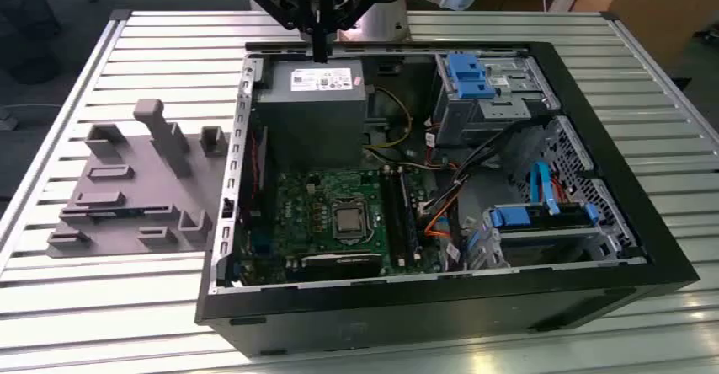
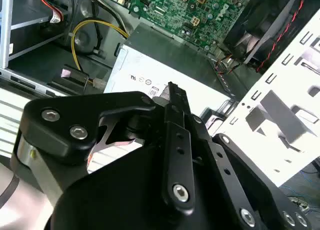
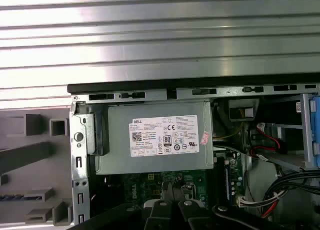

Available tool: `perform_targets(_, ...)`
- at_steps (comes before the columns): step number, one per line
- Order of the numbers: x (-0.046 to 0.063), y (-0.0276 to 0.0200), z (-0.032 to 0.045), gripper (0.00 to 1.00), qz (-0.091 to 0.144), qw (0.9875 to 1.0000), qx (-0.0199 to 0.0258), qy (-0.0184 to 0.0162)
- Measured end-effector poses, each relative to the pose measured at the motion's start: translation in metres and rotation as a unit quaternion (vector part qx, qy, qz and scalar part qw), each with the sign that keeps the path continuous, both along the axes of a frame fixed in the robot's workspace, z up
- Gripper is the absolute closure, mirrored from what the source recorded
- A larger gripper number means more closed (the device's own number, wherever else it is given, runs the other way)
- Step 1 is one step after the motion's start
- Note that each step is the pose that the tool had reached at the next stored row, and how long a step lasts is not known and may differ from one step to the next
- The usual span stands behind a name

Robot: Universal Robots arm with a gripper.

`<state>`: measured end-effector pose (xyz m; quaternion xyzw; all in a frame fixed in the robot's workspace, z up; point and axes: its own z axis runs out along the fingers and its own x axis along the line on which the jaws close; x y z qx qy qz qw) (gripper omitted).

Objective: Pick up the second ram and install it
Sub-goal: 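Reach for the second ram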

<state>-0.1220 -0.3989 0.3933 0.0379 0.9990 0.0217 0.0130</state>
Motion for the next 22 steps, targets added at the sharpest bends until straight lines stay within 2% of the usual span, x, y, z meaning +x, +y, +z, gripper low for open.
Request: perform_targets(22,-0.0068,0.0,-0.0002,0.89,0.0,1.0,0.0,0.0)
